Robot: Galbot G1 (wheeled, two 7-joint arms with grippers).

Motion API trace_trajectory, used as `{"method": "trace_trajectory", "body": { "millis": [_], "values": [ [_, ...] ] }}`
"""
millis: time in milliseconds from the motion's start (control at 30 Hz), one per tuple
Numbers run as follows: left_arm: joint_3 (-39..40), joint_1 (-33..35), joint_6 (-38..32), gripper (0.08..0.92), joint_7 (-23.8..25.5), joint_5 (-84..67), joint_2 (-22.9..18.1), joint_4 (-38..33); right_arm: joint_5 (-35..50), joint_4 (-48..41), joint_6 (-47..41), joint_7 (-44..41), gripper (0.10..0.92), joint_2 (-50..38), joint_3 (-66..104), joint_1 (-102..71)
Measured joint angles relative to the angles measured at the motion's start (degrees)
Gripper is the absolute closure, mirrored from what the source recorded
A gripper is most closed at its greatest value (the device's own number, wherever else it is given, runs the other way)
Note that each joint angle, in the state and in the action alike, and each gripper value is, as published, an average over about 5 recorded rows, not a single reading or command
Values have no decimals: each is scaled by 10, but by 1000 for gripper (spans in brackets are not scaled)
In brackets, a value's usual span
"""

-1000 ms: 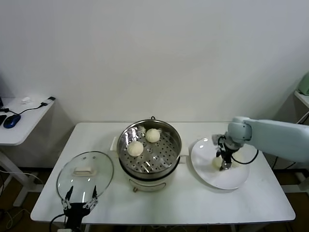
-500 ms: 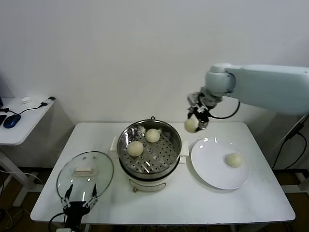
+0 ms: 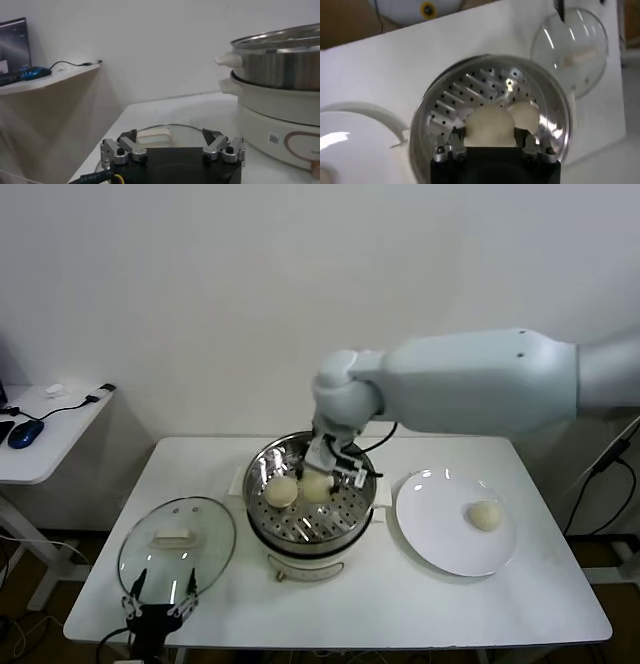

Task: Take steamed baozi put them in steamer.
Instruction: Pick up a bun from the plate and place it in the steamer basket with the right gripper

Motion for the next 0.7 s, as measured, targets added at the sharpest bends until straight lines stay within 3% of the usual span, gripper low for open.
{"method": "trace_trajectory", "body": {
  "millis": [533,700],
  "values": [
    [-1,-3,2,177,0,-2,1,6,-110,-6,47,7,371,28,1,-81],
    [0,-4,3,177,-1,-2,0,7,-119,-8,49,9,281,25,4,-86]
  ]
}}
